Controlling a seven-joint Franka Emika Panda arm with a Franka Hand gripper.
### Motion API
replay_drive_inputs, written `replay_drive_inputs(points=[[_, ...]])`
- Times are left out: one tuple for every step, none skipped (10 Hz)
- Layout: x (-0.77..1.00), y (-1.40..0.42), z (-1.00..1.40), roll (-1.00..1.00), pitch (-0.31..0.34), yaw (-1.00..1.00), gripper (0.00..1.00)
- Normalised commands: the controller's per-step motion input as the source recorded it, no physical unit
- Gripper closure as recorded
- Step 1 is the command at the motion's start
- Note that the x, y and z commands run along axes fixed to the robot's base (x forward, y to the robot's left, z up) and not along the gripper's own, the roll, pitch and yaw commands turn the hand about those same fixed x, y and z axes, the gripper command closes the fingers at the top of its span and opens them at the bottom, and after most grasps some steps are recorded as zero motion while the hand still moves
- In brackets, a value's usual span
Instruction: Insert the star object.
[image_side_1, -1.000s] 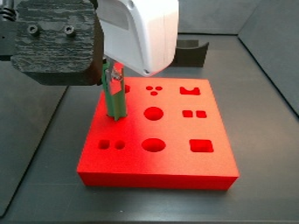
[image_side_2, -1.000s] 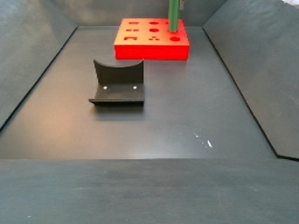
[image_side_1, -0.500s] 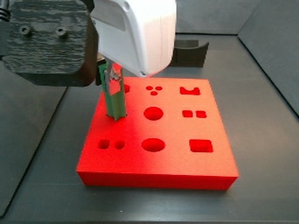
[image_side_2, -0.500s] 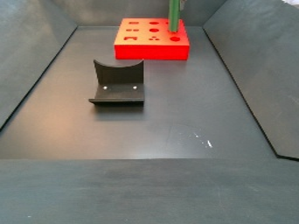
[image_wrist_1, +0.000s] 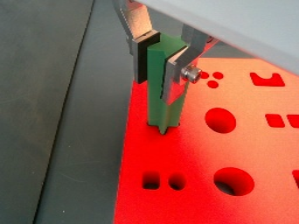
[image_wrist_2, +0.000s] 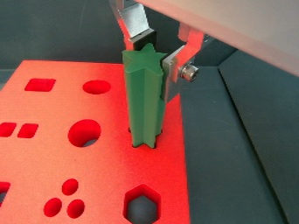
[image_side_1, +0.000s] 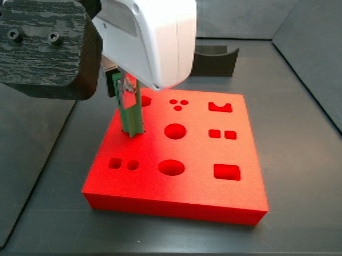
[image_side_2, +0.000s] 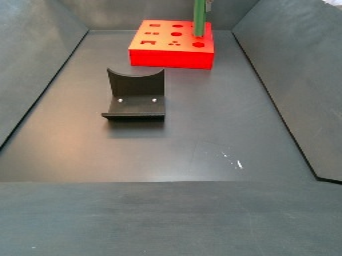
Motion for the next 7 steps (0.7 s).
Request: replay_drive_inputs(points=[[-0.15, 0.00, -0.73, -0.06, -0.137, 0.68, 1.00], [-0.13, 0.00, -0.56, -0.05, -0.126, 0.69, 1.00], [0.00, 0.02, -0.33, 0.00, -0.004, 0.33, 1.00], [0.00, 0.00, -0.19, 0.00, 0.000, 0.19, 1.00], [0.00, 0.00, 0.00, 0.00, -0.010, 0.00, 1.00], [0.00, -0.08, -0.99, 0.12, 0.000, 0.00, 1.00], [0.00, -0.26, -1.00, 0.03, -0.003, 0.00, 1.00]])
